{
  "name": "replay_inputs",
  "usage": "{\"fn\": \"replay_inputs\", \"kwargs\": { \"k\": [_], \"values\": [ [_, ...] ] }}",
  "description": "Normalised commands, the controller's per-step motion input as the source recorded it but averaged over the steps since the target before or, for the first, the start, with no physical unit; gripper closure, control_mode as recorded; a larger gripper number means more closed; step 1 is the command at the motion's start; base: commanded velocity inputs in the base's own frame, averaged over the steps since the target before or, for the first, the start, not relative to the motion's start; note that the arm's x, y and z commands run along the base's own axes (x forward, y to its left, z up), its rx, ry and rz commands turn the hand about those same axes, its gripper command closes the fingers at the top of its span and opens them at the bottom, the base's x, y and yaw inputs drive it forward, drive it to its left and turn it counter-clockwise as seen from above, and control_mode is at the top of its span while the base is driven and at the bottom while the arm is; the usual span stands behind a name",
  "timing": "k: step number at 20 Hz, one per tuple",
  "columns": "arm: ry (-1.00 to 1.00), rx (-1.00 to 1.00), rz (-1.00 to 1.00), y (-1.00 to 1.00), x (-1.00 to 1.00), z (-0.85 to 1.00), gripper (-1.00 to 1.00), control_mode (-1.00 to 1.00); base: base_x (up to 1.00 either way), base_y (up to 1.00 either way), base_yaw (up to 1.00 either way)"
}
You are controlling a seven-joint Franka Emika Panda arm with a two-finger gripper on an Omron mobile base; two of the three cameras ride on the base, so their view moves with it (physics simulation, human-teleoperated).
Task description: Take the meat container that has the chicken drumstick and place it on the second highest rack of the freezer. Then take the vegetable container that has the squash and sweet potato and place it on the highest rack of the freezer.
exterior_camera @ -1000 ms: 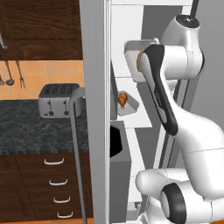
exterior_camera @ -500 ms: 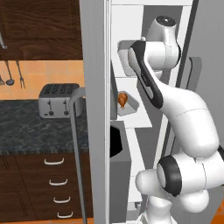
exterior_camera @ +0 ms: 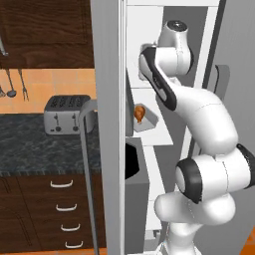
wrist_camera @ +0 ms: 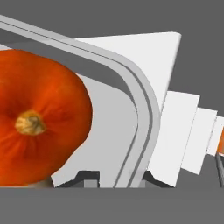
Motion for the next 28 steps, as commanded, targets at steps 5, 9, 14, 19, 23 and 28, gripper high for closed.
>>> {"fn": "replay_inputs", "kwargs": {
  "k": [5,9,14,19,23,28],
  "values": [
    [0.0,0.0,0.0,-0.04,0.66,-0.05,1.0,-1.0,0.0,0.0,0.0],
    [0.0,0.0,0.04,-0.11,0.58,-0.24,1.0,-1.0,0.0,0.0,0.0],
    [0.0,-0.05,0.03,0.0,0.55,-0.35,1.0,-1.0,0.0,0.0,0.0],
    [0.0,-0.08,0.02,0.0,0.45,-0.47,1.0,-1.0,0.0,0.0,0.0],
    [-0.02,-0.07,0.02,0.0,0.09,-0.31,1.0,-1.0,0.0,0.0,0.0],
    [0.0,0.0,0.0,0.0,0.0,0.0,1.0,-1.0,0.0,0.0,0.0]
  ]
}}
